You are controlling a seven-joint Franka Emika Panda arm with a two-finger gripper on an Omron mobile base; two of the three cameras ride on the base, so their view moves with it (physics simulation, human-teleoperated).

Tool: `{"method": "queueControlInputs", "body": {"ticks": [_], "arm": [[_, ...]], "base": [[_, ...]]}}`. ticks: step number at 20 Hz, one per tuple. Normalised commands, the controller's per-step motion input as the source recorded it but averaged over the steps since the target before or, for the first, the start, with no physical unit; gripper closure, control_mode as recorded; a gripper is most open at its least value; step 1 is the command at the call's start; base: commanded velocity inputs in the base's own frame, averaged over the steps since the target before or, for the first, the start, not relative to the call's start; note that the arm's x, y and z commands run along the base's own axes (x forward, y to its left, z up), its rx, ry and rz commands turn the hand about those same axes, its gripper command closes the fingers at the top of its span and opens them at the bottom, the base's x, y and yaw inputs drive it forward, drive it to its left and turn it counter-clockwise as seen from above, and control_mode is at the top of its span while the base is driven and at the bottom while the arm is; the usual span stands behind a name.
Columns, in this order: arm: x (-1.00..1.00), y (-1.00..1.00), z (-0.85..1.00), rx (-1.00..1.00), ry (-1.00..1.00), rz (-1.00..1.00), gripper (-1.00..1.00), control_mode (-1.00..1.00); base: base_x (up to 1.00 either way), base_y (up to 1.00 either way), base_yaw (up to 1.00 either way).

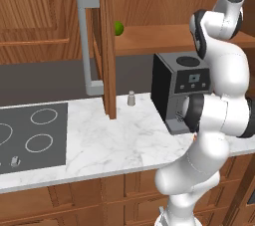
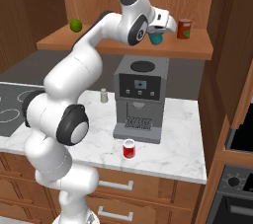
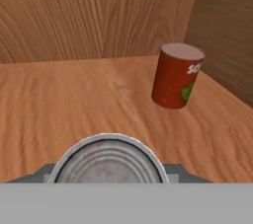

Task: Pick the cans from the counter and place them in their designated side in the cabinet.

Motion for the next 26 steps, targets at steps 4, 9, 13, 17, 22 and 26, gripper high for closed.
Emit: {"method": "queueControlInputs", "body": {"ticks": [4,9,13,17,22,26], "arm": [[0.14,-0.02,-0.09,0.00,0.00,0.00,1.00,-1.00],[0.11,0.00,-0.10,0.00,0.00,0.00,1.00,-1.00],[0.12,0.00,-0.11,0.00,0.00,0.00,1.00,-1.00],[0.13,-0.01,-0.11,0.00,0.00,0.00,1.00,-1.00],[0.16,-0.01,-0.13,0.00,0.00,0.00,1.00,-1.00],[0.17,-0.05,-0.13,0.00,0.00,0.00,1.00,-1.00]], "base": [[0.00,0.00,0.00],[0.00,0.00,0.00],[0.00,0.00,0.00],[0.00,0.00,0.00],[0.00,0.00,0.00],[0.00,0.00,0.00]]}}
